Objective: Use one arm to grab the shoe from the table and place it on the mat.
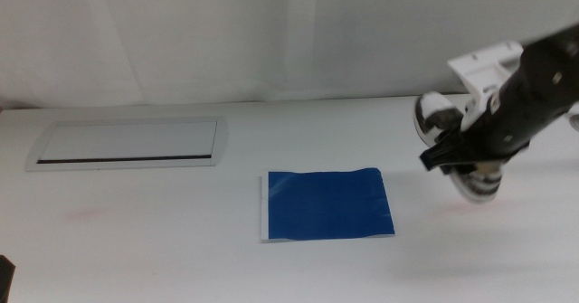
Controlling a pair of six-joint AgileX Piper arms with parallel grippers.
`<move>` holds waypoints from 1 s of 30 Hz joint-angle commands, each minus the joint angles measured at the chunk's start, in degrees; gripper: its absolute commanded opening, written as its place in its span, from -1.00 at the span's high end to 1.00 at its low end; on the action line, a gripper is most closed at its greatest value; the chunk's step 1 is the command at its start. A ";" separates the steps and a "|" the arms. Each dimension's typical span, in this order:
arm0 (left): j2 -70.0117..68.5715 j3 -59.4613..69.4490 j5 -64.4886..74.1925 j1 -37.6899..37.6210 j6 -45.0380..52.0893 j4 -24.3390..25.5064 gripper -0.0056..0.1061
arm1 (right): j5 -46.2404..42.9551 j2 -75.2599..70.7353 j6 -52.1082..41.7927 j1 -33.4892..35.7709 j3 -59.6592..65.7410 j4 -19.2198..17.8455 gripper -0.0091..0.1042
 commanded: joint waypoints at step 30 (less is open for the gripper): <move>-2.30 2.28 -0.81 0.12 -0.06 -0.35 0.95 | 19.41 11.40 -70.88 1.37 -19.10 22.34 0.88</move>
